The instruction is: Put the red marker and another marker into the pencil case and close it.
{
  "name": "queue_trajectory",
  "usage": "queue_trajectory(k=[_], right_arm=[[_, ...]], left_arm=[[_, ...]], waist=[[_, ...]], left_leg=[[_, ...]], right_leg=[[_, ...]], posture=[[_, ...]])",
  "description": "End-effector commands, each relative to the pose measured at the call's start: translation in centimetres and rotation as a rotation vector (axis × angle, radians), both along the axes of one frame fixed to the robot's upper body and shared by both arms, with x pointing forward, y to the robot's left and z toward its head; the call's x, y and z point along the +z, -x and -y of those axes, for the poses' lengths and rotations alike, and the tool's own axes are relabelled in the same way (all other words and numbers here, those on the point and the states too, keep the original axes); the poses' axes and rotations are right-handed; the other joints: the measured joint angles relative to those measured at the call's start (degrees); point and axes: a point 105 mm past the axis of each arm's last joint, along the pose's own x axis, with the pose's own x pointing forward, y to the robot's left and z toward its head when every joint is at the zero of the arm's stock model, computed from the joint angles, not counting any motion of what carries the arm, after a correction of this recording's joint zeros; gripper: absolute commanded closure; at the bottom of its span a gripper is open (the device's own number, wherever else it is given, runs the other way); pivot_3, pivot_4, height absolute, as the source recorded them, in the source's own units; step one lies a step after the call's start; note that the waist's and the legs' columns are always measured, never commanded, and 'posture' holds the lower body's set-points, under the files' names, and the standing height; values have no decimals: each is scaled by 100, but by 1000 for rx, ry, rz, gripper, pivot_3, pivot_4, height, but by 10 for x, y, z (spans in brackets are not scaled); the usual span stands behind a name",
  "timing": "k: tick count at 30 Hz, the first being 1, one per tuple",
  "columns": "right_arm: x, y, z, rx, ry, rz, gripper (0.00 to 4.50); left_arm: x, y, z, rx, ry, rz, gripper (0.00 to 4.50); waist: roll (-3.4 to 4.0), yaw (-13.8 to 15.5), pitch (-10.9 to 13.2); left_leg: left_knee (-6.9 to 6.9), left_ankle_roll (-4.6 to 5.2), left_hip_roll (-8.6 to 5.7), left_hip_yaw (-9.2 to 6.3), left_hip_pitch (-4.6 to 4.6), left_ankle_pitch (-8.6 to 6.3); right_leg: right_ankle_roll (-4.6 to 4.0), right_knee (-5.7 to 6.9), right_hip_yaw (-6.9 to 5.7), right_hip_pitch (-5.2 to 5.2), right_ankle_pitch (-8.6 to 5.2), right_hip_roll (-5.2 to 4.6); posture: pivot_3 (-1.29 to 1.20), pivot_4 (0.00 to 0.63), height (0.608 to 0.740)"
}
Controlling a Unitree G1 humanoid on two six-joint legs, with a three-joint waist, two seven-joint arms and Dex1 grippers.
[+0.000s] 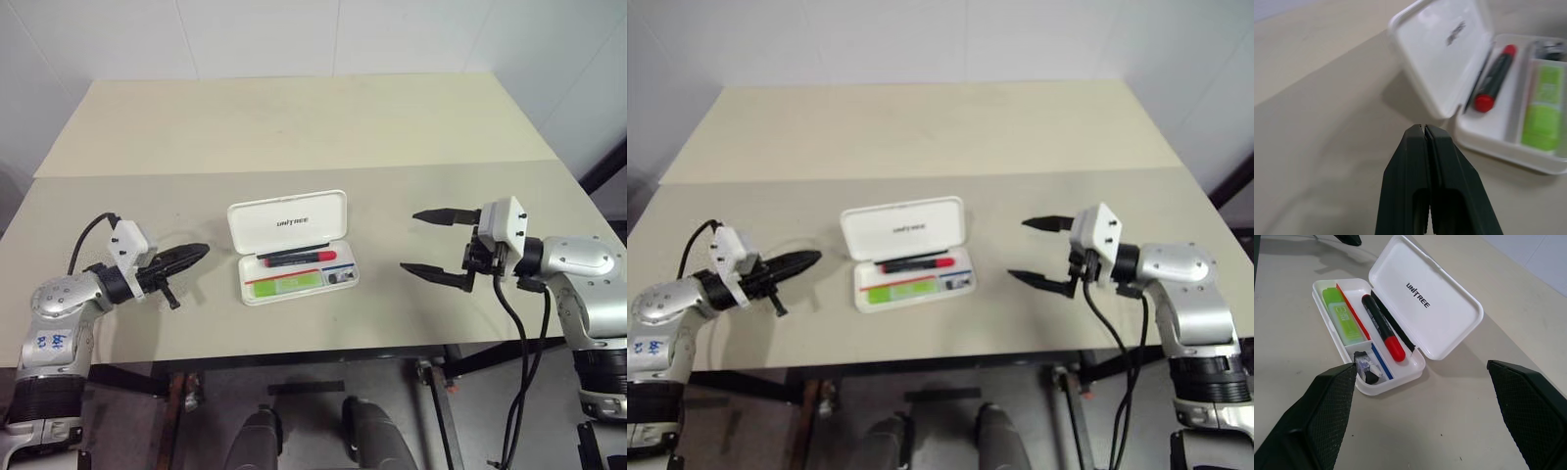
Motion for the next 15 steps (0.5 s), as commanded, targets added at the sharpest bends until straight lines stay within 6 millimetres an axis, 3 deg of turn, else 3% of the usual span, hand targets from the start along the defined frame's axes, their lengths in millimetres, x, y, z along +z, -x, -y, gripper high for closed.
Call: queue_trajectory(k=[1,6,15], right_arm=[[14,2,-3,10,-9,55,0],[15,3,-10,15,-13,61,0],[13,8,-15,5,-28,58,0]], left_arm=[[1,-7,-10,94,5,3,4452],[-6,-38,14,126,20,-30,4452],[10,-56,45,21,66,19,4452]], waist=[[0,1,0],[0,47,0],[-2,3,0]], left_leg=[[0,0,0,-1,0,0],[12,2,-5,-11,-3,1],[8,2,-7,-8,-5,1]], right_leg=[[0,0,-1,0,0,0],[4,5,-8,6,3,-1],[9,-2,-6,6,5,0]], posture=[[0,150,740],[0,150,740],[0,150,740]])
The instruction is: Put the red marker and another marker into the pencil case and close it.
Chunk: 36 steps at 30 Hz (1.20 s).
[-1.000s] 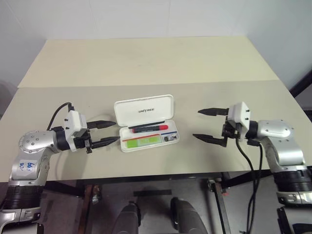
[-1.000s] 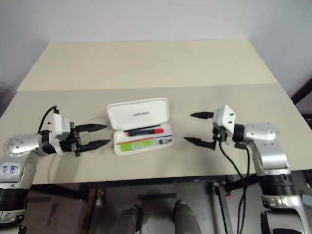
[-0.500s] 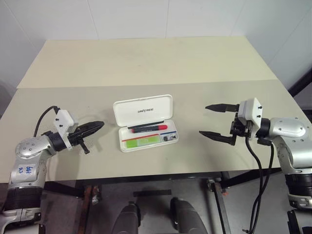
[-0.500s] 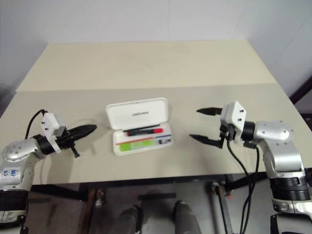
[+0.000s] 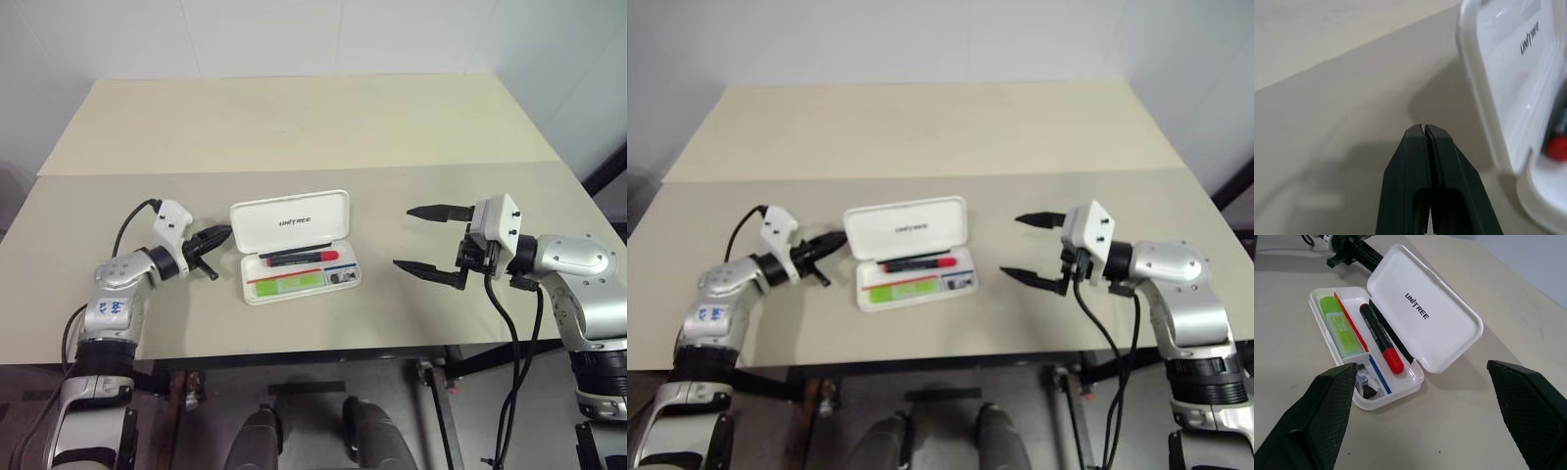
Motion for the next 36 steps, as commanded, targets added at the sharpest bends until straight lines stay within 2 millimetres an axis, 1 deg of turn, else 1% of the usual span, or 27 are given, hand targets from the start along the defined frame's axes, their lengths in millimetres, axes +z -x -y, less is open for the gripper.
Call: queue_trajectory(k=[1,4,8,11,13,17,20,24,26,28,29,31,33,36], right_arm=[[8,8,-8,21,-21,36,0],[7,10,-8,11,-30,34,0],[11,10,-8,3,-54,54,0],[10,10,-7,-5,-59,51,0],[8,10,-7,-12,-60,50,0],[7,10,-7,-18,-64,51,0],[8,9,-7,-25,-72,57,0],[9,9,-8,-37,-79,65,0],[9,9,-8,-48,-82,74,0],[11,9,-9,-53,-90,80,0],[12,10,-10,-54,-94,87,0],[16,11,-12,-52,-103,121,0],[22,12,-14,-46,-111,172,0],[35,17,-23,-44,-156,198,0]], left_arm=[[15,-1,9,-65,11,63,4452],[22,1,14,-114,21,96,4452],[19,7,11,-130,-21,92,4452],[18,18,7,-191,-89,109,4452],[17,22,9,-246,-178,132,4452],[20,21,19,-319,-267,183,4452],[17,23,30,-390,-319,192,4452],[11,33,45,-512,-343,184,4452],[6,41,54,-594,-361,164,4452],[3,44,57,-633,-374,145,4452],[4,44,60,-640,-348,147,4452],[3,43,64,-647,-334,142,4452],[-2,43,66,-665,-359,129,4452],[-13,35,74,-647,-395,95,4452]], waist=[[0,-6,0],[0,-1,0],[0,5,0],[0,-5,0],[0,-1,0],[0,40,0],[0,85,0],[0,122,0],[0,123,0],[0,123,0],[0,121,0],[0,123,0],[0,123,0],[0,124,0]], left_leg=[[0,0,0,0,0,0],[-1,0,0,1,0,0],[4,0,-1,1,-1,0],[3,0,1,0,0,0],[0,0,1,1,1,0],[3,0,-1,1,0,0],[8,0,-2,1,-1,0],[3,0,-2,2,-1,0],[2,1,-1,3,-1,0],[1,1,-1,3,-2,-1],[2,1,-1,3,-2,-1],[3,1,0,4,-2,-1],[7,2,0,3,-1,0],[12,2,0,3,0,0]], right_leg=[[0,0,0,-1,0,1],[0,-2,0,-1,0,1],[0,0,1,1,0,-1],[0,1,1,0,0,1],[0,0,1,-1,0,1],[-1,-1,0,1,-1,-3],[0,-2,1,2,0,-3],[0,-3,1,1,0,-1],[-1,-6,1,1,0,0],[-1,-7,1,1,0,0],[-1,-7,1,1,0,0],[-1,-5,1,1,0,1],[0,0,1,2,0,2],[0,4,3,2,0,4]], posture=[[0,150,740],[0,150,740],[0,150,740],[0,150,740],[0,150,740],[0,150,740],[0,150,740],[0,150,740],[0,150,740],[0,150,740],[0,150,740],[0,150,740],[0,150,740],[0,150,740]])
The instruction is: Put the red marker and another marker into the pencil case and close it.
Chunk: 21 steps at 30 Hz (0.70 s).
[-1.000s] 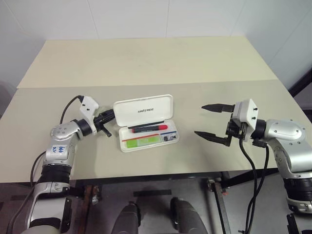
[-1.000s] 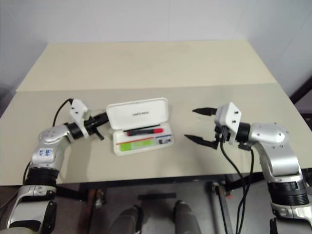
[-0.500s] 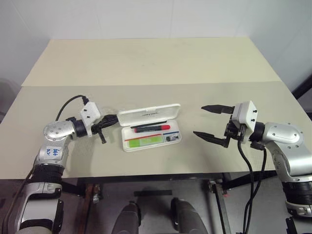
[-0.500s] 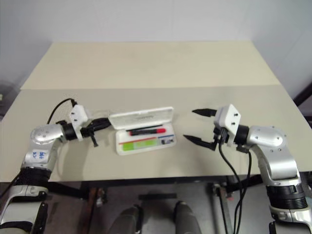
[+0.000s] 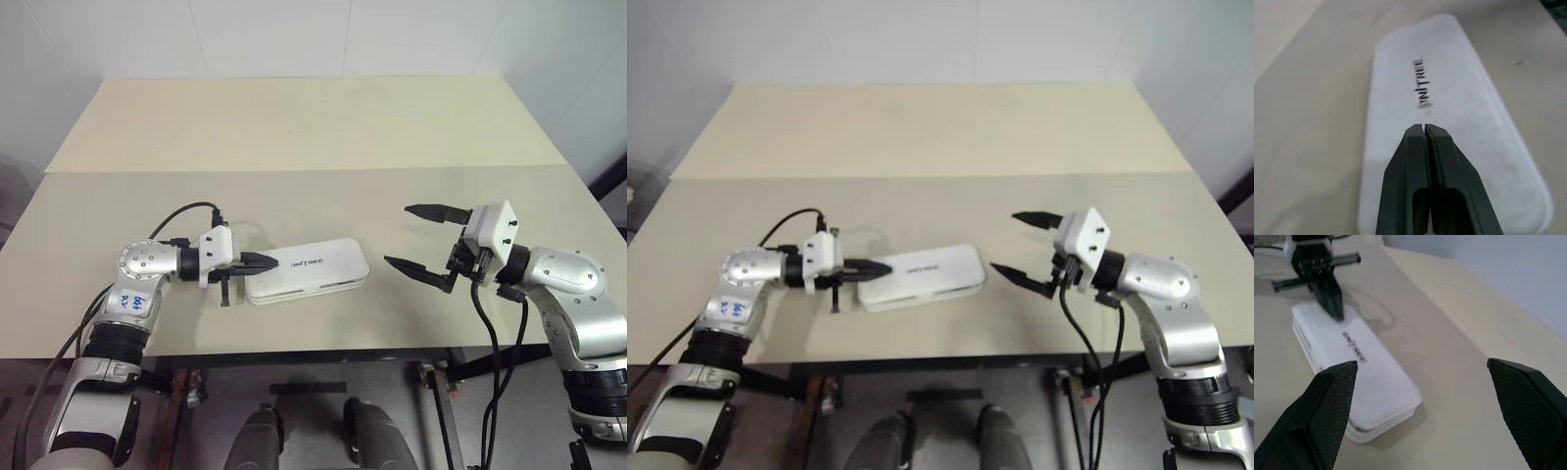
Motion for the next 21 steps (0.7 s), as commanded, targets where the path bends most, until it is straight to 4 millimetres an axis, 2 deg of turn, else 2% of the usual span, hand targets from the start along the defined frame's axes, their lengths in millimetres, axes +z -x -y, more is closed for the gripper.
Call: queue_trajectory(k=[1,8,14,18,21], right_arm=[[28,12,-10,10,-42,108,0],[25,17,-10,-21,-49,98,0],[23,17,-9,-30,-68,87,0],[17,14,-9,-24,-75,60,0],[13,13,-8,-10,-92,30,0]], left_arm=[[-9,-7,13,-1,-60,-18,4452],[-22,-9,27,-13,-105,-75,4452],[-19,-7,30,-28,-75,-84,4452],[0,-4,32,-38,68,-100,4452],[15,-5,30,-31,115,-39,4452]], waist=[[0,5,0],[-2,20,-2],[-1,10,-3],[-2,8,-3],[-2,6,-2]], left_leg=[[1,1,0,-1,0,1],[11,3,-3,-7,9,2],[14,7,-3,-6,12,4],[14,7,-2,-6,11,4],[13,7,-2,-7,7,4]], right_leg=[[0,2,0,0,0,0],[2,2,0,18,1,-1],[3,6,1,19,2,0],[3,6,1,19,2,0],[3,3,1,16,2,0]], posture=[[0,150,740],[0,150,740],[0,150,740],[0,150,740],[0,150,740]])
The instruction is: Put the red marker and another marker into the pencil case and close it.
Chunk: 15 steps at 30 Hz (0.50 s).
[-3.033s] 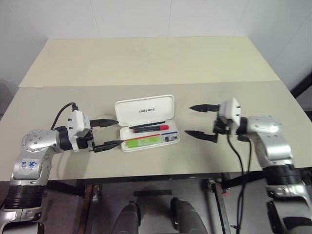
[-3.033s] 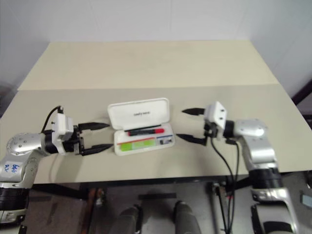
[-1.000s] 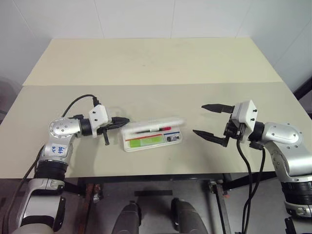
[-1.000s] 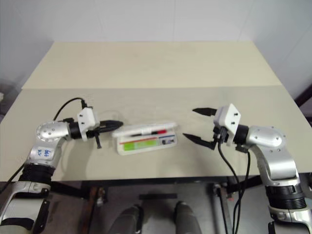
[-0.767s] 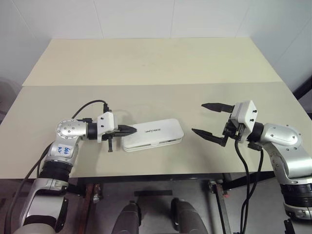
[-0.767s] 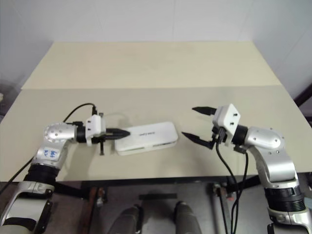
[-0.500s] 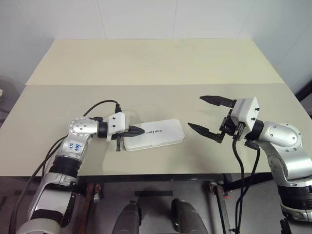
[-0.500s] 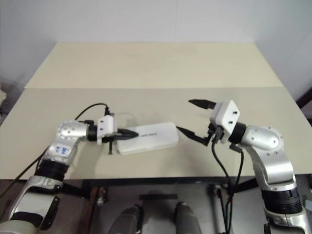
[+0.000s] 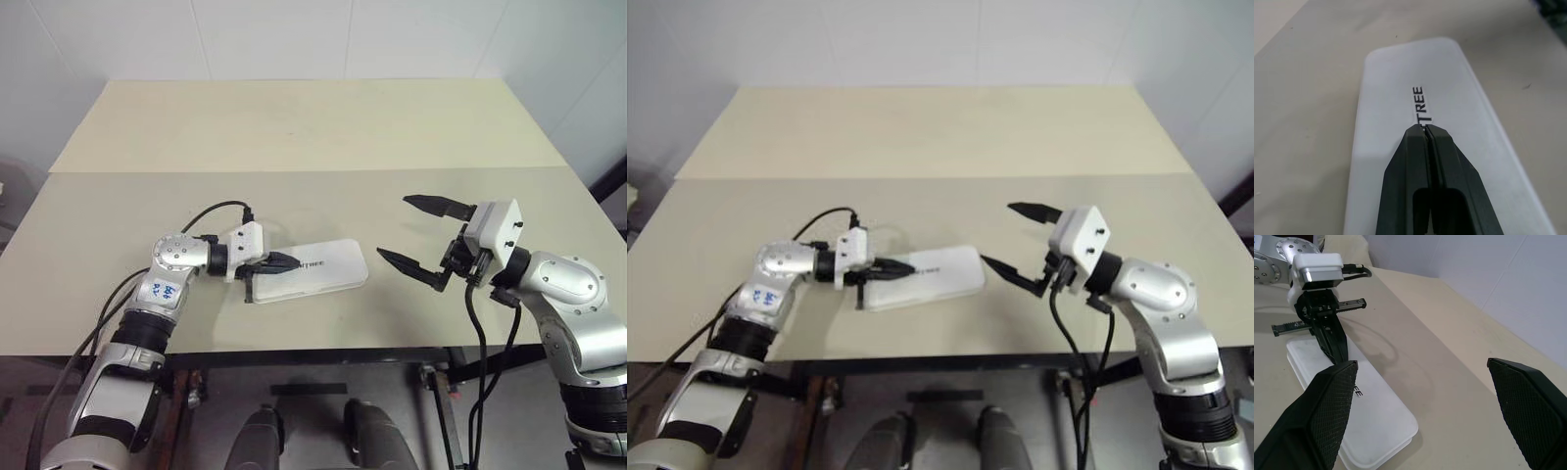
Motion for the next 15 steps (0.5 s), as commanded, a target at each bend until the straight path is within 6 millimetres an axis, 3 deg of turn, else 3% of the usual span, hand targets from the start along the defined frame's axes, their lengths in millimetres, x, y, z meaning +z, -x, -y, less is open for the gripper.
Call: queue_trajectory(k=[1,6,10,13,15], right_arm=[[5,3,1,30,-44,-3,0],[3,4,3,48,-40,-28,0],[-8,2,17,-4,-9,-65,0],[-11,3,24,-25,-10,-80,0],[-13,2,30,-39,-12,-83,0]], left_arm=[[23,1,-2,3,85,78,4048],[38,6,-9,17,170,64,2575],[46,23,-59,144,208,83,1176],[46,31,-70,182,223,54,93],[47,34,-76,213,235,50,38]], waist=[[0,1,0],[0,-3,0],[-1,-90,0],[-1,-122,1],[-1,-108,1]], left_leg=[[0,0,0,-2,-3,0],[-4,1,1,-3,-6,-1],[-16,0,5,4,-3,-4],[-31,-1,9,-1,-6,-4],[-27,-1,8,-3,-6,-4]], right_leg=[[0,-1,-1,-2,0,0],[0,-3,-1,-6,0,0],[-1,-9,4,-6,-1,0],[-6,-14,-1,-16,-4,0],[-6,-12,-3,-14,-4,-1]], posture=[[0,150,740],[0,150,740],[0,150,740],[0,150,740],[0,150,740]])
